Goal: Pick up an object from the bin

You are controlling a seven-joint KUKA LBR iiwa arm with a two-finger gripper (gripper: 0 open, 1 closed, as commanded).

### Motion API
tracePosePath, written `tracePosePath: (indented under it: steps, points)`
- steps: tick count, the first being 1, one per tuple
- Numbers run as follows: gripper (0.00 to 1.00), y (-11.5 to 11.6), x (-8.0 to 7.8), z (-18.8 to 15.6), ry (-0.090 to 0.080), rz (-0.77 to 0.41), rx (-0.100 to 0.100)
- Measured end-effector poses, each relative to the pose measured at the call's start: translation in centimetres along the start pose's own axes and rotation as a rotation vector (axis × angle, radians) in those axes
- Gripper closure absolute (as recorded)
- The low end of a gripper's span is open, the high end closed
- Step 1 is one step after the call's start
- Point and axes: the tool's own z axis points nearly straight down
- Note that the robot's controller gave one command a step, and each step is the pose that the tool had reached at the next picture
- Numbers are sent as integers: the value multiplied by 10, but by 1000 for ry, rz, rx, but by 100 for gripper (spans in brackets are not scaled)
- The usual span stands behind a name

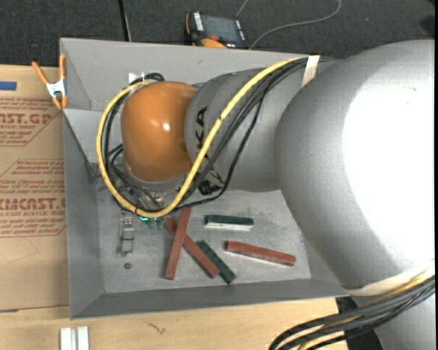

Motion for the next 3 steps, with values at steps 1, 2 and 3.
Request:
tracePosePath:
  steps: [1,2,3]
  points:
    - [0,-68,-9,16,-6,204,1]
    - [0,-110,29,60,-2,106,2]
    - [0,-240,16,58,-7,-59,3]
